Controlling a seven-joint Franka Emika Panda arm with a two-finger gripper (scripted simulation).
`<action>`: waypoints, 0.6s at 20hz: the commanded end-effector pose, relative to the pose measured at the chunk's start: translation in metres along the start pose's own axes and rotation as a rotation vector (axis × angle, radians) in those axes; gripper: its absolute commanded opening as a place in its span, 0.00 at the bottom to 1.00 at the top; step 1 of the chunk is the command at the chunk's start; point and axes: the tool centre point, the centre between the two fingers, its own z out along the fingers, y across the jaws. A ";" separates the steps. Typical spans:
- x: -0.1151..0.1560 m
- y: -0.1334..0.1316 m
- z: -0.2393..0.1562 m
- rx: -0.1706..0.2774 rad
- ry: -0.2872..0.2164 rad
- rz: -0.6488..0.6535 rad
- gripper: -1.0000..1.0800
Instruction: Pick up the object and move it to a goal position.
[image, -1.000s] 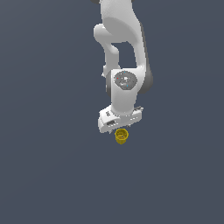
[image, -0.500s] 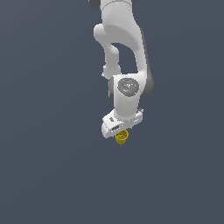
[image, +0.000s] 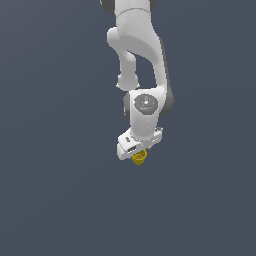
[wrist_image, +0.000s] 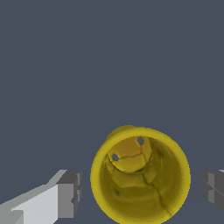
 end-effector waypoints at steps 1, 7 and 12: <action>-0.001 -0.001 0.014 0.001 -0.001 -0.002 0.96; 0.000 -0.001 0.033 0.001 -0.001 -0.004 0.96; 0.000 0.000 0.033 0.001 -0.001 -0.004 0.00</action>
